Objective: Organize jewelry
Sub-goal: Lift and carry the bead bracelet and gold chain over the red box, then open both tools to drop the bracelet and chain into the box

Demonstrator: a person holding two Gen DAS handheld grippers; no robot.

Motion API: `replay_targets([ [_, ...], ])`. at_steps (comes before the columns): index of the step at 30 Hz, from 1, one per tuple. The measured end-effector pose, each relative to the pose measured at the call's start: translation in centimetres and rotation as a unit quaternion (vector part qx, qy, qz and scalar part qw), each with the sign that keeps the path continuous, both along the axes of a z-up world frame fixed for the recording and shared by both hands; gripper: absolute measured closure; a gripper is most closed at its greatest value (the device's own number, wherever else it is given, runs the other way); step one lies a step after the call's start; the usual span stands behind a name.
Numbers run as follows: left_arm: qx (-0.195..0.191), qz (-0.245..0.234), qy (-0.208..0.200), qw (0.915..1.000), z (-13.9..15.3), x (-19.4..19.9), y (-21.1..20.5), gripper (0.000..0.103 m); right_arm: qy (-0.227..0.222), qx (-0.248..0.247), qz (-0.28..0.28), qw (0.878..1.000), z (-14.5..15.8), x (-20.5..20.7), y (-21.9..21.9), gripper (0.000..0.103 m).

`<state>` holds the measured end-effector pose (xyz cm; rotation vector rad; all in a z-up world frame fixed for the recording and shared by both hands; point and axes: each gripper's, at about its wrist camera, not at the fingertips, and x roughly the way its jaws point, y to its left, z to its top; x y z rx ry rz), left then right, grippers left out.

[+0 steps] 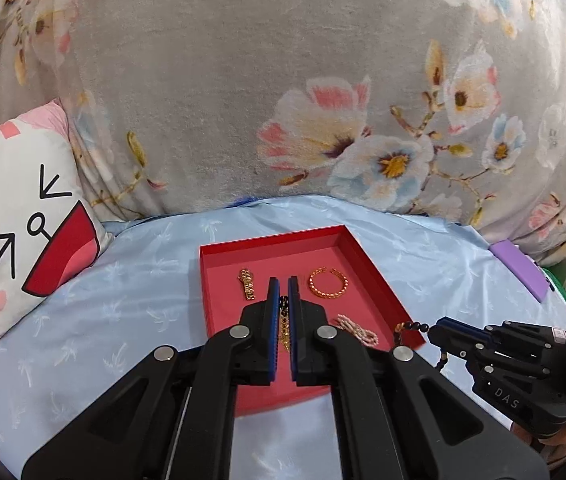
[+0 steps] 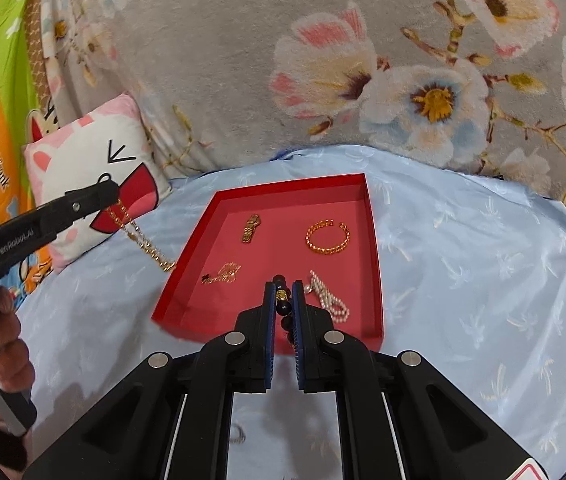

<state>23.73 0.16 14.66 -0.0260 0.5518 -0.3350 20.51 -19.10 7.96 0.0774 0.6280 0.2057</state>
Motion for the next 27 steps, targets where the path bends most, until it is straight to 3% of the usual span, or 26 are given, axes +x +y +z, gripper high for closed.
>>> replay_targets([
  [9,0.001,0.006,0.039,0.9992,-3.6,3.6,-0.2,0.100,0.028,0.008,-0.005,1.000,-2.5,4.3,0.9,0.096],
  [27,0.011,0.023,0.070,0.9972,-7.5,5.2,-0.1,0.099,0.025,0.030,-0.011,0.999,-3.6,6.3,0.4,0.092],
])
